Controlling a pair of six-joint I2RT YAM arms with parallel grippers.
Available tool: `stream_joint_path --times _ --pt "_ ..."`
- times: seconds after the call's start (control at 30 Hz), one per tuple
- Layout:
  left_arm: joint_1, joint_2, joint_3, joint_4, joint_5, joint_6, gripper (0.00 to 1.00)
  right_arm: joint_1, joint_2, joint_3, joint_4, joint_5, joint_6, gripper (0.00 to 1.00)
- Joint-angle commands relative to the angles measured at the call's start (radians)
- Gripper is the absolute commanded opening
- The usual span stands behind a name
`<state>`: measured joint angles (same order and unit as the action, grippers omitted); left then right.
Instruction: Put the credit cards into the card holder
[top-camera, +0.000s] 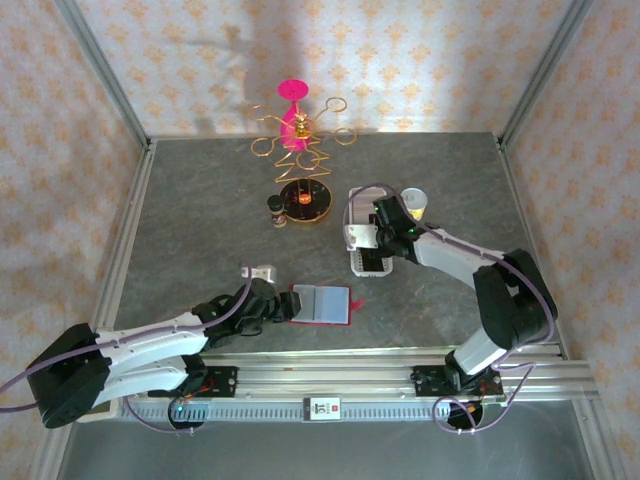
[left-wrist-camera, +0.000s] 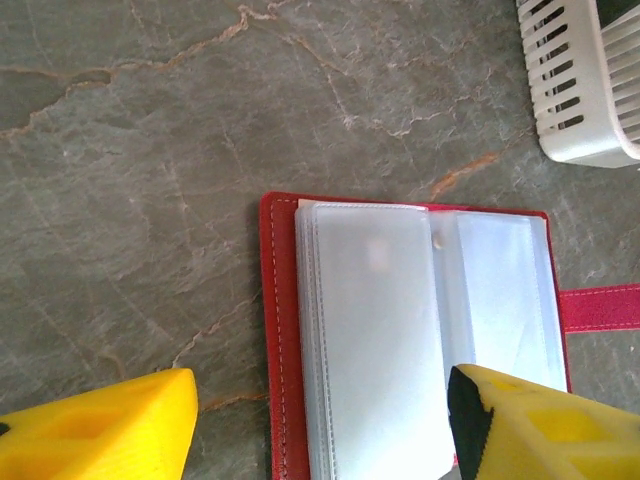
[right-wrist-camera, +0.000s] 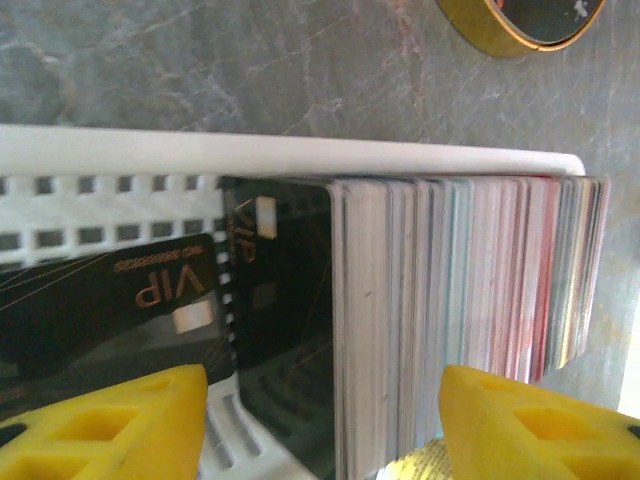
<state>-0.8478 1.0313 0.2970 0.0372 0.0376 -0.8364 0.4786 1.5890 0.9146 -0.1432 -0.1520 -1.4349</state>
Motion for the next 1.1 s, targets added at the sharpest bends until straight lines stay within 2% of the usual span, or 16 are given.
stream_joint_path --times 0.0,0.37,0.63,0.7,0.87,1.07 --pt "0.009 0.007 -0.019 0.037 0.012 -0.007 0.69 -0.005 0.043 0.037 0.048 0.026 -0.059 0.63" --pt "0.009 0.005 -0.037 0.075 0.023 -0.02 0.69 -0.001 0.097 0.041 0.12 0.039 -0.067 0.62" --pt "0.008 0.035 -0.031 0.088 0.043 -0.023 0.66 -0.001 0.036 0.008 0.098 0.035 -0.083 0.41" --pt "0.009 0.034 -0.032 0.091 0.052 -0.024 0.65 -0.001 0.024 0.004 0.09 0.034 -0.089 0.31" --pt "0.009 0.023 -0.036 0.087 0.054 -0.028 0.64 -0.001 0.015 0.007 0.07 0.027 -0.088 0.29" --pt "0.009 0.016 -0.042 0.09 0.058 -0.032 0.63 -0.001 0.006 0.009 0.054 0.028 -0.083 0.16"
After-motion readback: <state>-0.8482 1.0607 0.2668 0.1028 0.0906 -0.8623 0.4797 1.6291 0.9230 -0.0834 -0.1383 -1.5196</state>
